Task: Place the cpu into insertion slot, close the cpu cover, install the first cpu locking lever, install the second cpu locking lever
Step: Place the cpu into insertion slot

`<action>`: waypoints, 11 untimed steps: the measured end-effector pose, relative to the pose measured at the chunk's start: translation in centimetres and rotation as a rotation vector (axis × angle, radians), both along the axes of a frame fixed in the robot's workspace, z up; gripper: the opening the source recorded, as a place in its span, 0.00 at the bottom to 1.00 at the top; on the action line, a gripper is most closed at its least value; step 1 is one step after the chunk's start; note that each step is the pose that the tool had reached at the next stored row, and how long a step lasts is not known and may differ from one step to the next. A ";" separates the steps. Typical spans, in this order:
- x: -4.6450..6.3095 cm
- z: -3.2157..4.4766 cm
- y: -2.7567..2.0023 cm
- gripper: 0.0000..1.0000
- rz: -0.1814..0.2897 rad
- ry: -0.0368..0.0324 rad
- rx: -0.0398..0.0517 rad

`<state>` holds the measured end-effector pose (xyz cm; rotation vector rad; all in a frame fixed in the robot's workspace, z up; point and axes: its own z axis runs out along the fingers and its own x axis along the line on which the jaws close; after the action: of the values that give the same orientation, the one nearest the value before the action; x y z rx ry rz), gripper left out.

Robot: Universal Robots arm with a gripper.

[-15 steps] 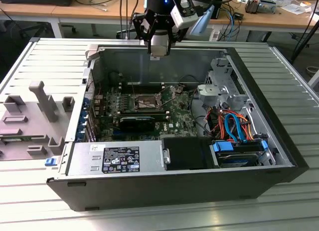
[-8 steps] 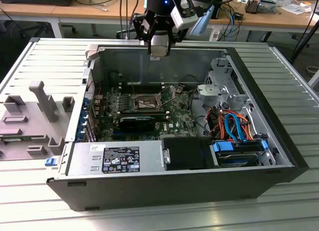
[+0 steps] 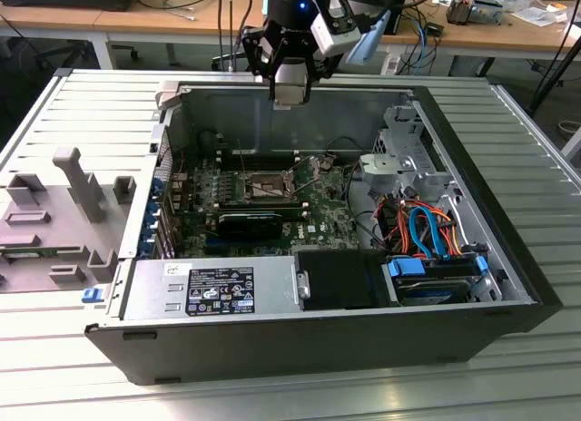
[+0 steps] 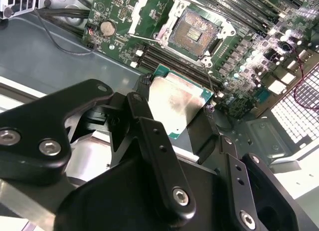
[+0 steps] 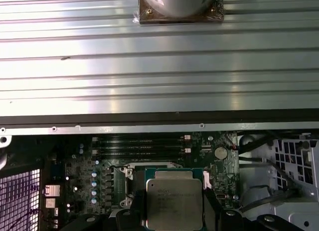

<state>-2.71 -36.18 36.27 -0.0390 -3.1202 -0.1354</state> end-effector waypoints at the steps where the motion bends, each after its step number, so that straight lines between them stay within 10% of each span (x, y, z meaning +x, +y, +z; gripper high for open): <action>1: 0.0 -0.03 -0.02 0.55 0.000 0.0000 0.0000; 11: 0.0 -0.37 -0.17 0.55 0.000 -0.0001 0.0001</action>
<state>-2.71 -36.36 35.90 -0.0386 -3.1202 -0.1355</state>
